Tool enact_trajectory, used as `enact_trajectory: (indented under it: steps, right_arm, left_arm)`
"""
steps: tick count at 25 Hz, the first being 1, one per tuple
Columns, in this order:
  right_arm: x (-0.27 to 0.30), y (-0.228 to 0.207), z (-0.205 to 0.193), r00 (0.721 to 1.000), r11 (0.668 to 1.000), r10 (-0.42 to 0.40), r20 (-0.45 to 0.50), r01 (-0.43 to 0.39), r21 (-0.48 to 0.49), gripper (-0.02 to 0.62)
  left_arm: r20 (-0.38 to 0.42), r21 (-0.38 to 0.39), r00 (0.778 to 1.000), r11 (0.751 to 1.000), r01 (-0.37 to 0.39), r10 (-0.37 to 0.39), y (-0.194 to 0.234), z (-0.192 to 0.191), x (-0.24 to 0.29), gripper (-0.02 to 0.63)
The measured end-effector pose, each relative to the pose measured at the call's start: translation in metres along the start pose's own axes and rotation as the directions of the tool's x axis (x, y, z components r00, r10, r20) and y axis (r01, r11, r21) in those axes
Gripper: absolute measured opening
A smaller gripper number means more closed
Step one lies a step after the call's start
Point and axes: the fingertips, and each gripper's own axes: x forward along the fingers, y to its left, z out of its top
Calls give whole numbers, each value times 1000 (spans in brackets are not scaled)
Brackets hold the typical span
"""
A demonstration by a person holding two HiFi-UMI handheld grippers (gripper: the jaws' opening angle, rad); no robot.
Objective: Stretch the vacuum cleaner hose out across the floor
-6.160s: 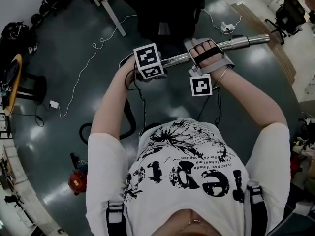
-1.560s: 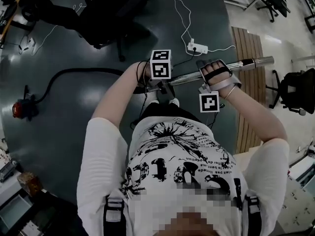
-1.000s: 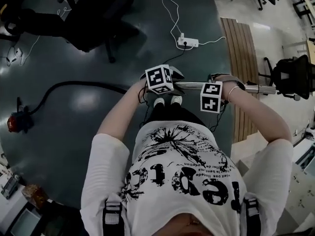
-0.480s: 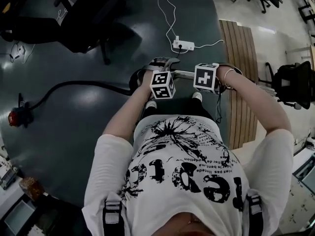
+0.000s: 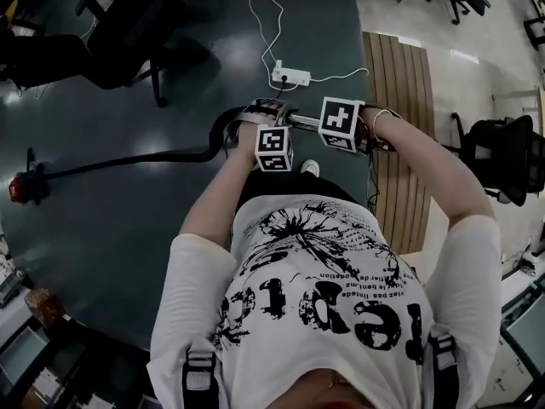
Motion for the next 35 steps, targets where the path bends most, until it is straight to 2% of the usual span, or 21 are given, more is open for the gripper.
enact_trajectory:
  steps: [3, 5, 6, 7, 8, 9, 11, 12, 13, 14, 15, 17, 18, 19, 20, 21, 24, 26, 28, 30, 35]
  right_arm:
    - [13, -10, -10, 999, 1000, -5, 41, 5, -18, 78]
    - [16, -22, 3, 982, 983, -142, 128, 155, -98, 79]
    - [15, -30, 10, 955, 953, -245, 168, 269, -140, 86]
    - [13, -41, 13, 915, 905, -356, 189, 388, -176, 91]
    - [10, -54, 13, 862, 837, -471, 190, 504, -212, 94]
    - [5, -66, 11, 790, 749, -586, 181, 613, -253, 94]
    - [-11, -84, 9, 599, 528, -778, 190, 787, -318, 101]
    - [-20, -89, 13, 502, 429, -836, 222, 850, -305, 106]
    - [-27, -93, 18, 430, 366, -866, 256, 893, -262, 109]
    - [-29, -96, 20, 396, 342, -878, 269, 912, -227, 109]
    - [-28, -101, 16, 395, 343, -882, 257, 912, -224, 109]
    - [-21, -115, -1, 440, 380, -878, 188, 881, -282, 110]
    - [-16, -122, -9, 465, 405, -871, 158, 862, -305, 109]
    - [-10, -129, -15, 487, 429, -862, 140, 848, -313, 107]
    - [-4, -135, -20, 511, 454, -850, 129, 834, -312, 104]
    - [2, -141, -25, 542, 488, -831, 125, 818, -304, 103]
    - [25, -152, -35, 649, 607, -745, 154, 755, -247, 104]
    - [44, -158, -43, 694, 650, -697, 182, 718, -248, 103]
    - [60, -164, -48, 734, 688, -647, 207, 679, -257, 101]
    - [76, -168, -53, 774, 728, -591, 228, 633, -263, 100]
    - [119, -170, -66, 848, 807, -466, 250, 524, -273, 100]
  left_arm:
    - [-84, 17, 990, 993, 115, -113, -13, -1, 21, 74]
    - [-144, 3, 967, 977, 211, -209, -25, -10, 26, 68]
    - [-155, -19, 953, 965, 260, -260, -31, -14, 26, 66]
    - [-149, -48, 939, 951, 306, -310, -34, -17, 27, 62]
    - [-131, -78, 925, 934, 350, -357, -36, -18, 28, 60]
    - [-106, -107, 909, 914, 393, -403, -36, -17, 30, 58]
    - [-57, -140, 873, 870, 473, -484, -39, -13, 32, 54]
    - [-38, -144, 854, 848, 509, -519, -40, -11, 33, 54]
    - [-26, -142, 833, 827, 544, -552, -39, -9, 34, 52]
    - [-20, -138, 810, 804, 578, -586, -37, -8, 36, 52]
    - [-19, -131, 787, 781, 610, -617, -36, -7, 39, 51]
    - [-30, -118, 747, 745, 657, -664, -35, -5, 48, 48]
    - [-37, -114, 740, 739, 664, -671, -35, -4, 55, 44]
    - [-40, -111, 748, 747, 656, -663, -34, -2, 65, 43]
    - [-37, -109, 772, 770, 628, -635, -32, 0, 76, 43]
    - [-27, -104, 809, 807, 581, -587, -27, 1, 89, 43]
    - [22, -66, 941, 939, 338, -337, -5, 10, 116, 76]
    - [42, -71, 986, 984, 166, -163, 6, 20, 122, 125]
    - [36, -102, 998, 994, 45, -41, 10, 25, 124, 157]
    - [51, -140, 998, 990, -17, 25, 6, 29, 128, 167]
    - [114, -287, 992, 958, -21, 56, -16, 45, 137, 246]
